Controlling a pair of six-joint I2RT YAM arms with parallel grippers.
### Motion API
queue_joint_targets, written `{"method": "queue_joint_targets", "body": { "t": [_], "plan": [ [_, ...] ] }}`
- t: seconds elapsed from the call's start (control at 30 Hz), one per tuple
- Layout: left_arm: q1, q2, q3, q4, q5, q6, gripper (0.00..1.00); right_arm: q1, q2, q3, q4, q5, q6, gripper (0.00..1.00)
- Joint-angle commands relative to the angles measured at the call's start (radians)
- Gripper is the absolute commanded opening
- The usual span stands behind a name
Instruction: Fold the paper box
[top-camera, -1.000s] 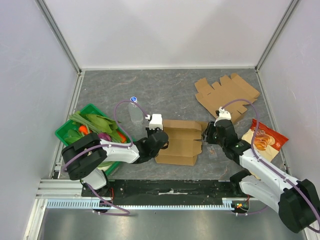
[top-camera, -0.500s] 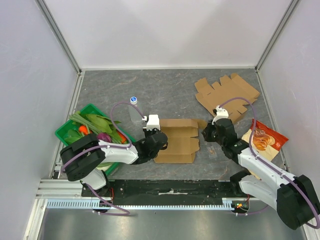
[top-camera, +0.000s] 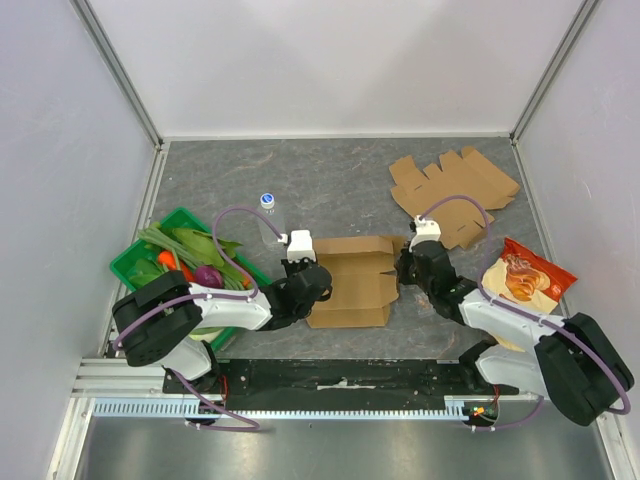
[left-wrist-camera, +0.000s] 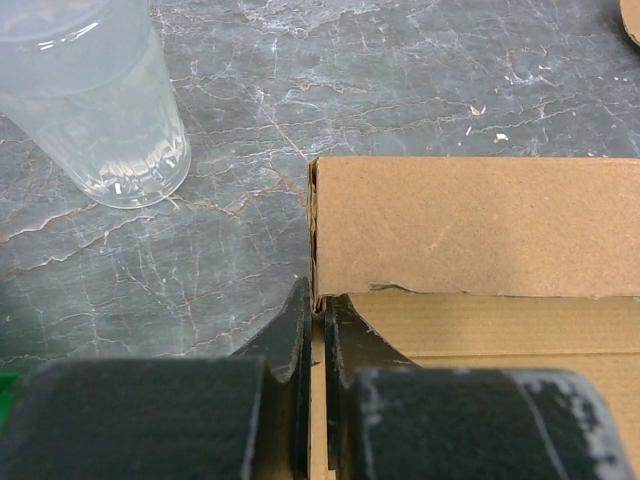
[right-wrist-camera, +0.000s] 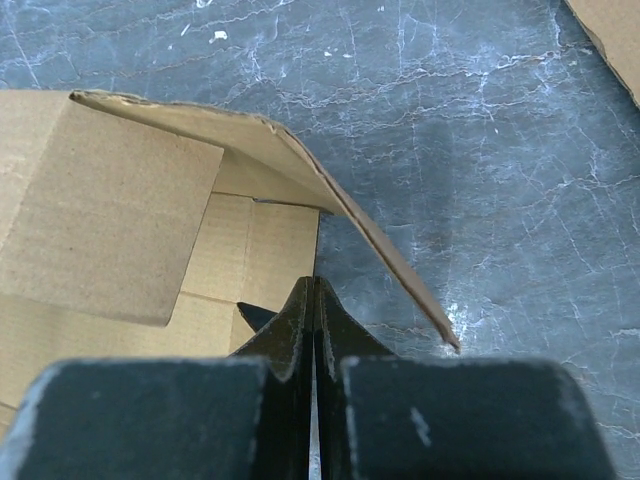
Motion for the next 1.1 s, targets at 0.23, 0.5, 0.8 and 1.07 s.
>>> {"method": "queue_joint_targets", "body": {
  "t": [0.23, 0.5, 0.8, 1.07],
  "plan": [
    [-0.004, -0.027, -0.008, 0.017, -0.064, -0.054, 0.02, 0.048, 0.043, 0.039, 0.001, 0.201, -0.044, 0.0],
    [-0.004, -0.031, -0.008, 0.017, -0.063, -0.053, 0.02, 0.049, 0.119, 0.061, 0.141, 0.053, 0.0, 0.0],
    [-0.004, -0.028, -0.01, 0.017, -0.058, -0.054, 0.02, 0.054, 0.133, 0.062, 0.179, -0.013, 0.052, 0.0],
    [-0.004, -0.037, -0.008, 0.002, -0.052, -0.06, 0.02, 0.055, 0.22, 0.061, 0.246, -0.082, 0.128, 0.0]
  ]
}}
